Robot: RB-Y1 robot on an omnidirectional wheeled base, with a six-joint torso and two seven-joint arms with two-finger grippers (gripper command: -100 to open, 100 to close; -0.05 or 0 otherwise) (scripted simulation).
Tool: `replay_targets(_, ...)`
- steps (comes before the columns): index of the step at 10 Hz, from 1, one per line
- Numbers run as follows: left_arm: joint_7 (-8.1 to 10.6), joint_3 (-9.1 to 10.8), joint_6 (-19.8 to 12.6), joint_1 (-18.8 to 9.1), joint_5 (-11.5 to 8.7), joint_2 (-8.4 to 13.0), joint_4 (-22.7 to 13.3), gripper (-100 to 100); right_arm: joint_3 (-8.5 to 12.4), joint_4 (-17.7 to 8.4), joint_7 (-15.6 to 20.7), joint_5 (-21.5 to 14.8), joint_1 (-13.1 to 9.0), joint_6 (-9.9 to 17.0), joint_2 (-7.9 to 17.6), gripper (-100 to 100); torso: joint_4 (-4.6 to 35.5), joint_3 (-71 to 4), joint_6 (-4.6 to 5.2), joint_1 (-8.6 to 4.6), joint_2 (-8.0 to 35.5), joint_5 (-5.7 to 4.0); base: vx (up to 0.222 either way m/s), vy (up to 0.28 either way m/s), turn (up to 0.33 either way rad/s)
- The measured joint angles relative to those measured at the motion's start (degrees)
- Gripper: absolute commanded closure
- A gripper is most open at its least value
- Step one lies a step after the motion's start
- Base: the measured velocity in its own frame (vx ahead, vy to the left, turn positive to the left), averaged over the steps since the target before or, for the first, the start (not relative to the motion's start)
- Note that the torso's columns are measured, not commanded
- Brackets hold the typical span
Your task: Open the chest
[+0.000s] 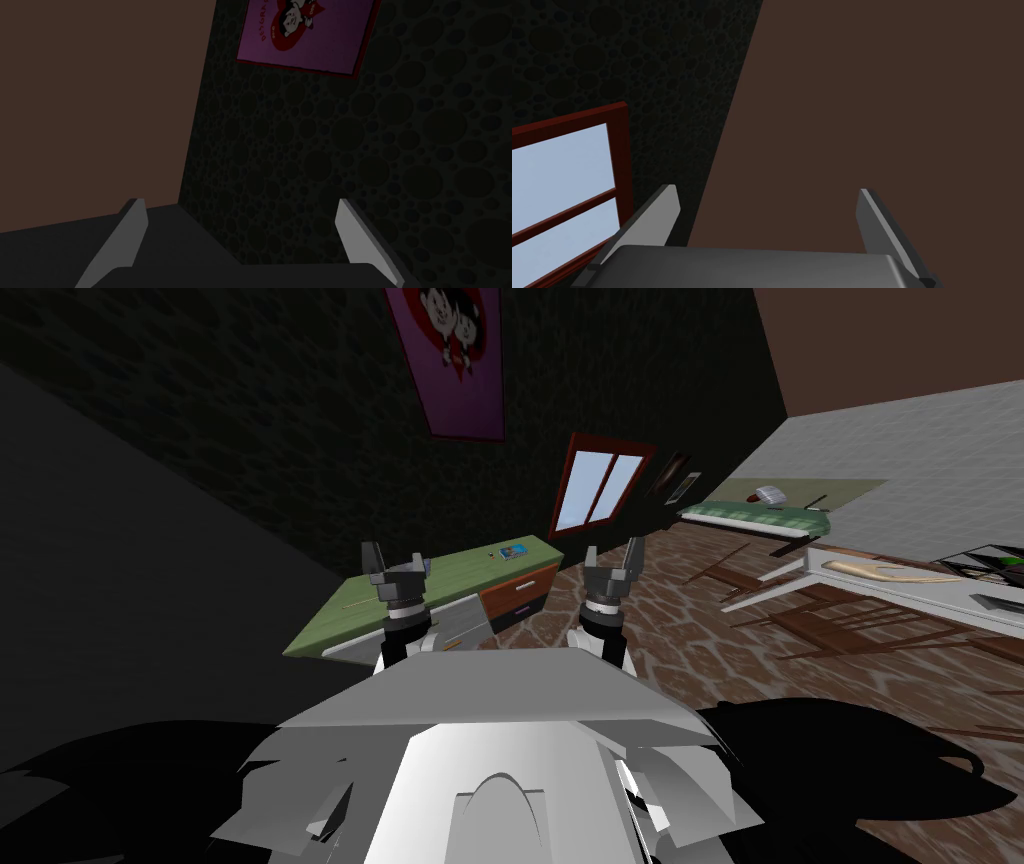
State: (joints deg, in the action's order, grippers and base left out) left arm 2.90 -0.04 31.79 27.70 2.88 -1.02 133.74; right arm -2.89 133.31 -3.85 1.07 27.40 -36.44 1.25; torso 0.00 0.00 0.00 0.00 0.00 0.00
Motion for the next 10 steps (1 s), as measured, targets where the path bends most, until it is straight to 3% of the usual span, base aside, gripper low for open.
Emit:
replay_targets(2, 0.00, 0.00, 0.00, 0.00, 0.00, 0.00, 0.00, 0, 0.00, 0.00, 0.00, 0.00, 0.00, 0.00, 0.00, 0, 6.00, -12.00, 0.00, 0.00, 5.97, 0.00, 0.000, 0.000, 0.000)
replay_targets(9, 0.00, 0.00, 0.01, 0.00, 0.00, 0.00, 0.02, 0, 0.00, 0.02, 0.00, 0.00, 0.00, 0.00, 0.00, 0, 35.37, -70.73, 0.00, 0.00, 35.39, 0.00, 0.000, 0.000, 0.000)
replay_targets(10, 0.00, 0.00, 0.01, 0.00, 0.00, 0.00, 0.02, -100, 0.00, 0.02, 0.00, 0.00, 0.00, -0.01, 0.00, 0, 39.60, -79.19, 0.00, 0.00, 39.62, 0.00, 0.014, -0.022, 0.012)
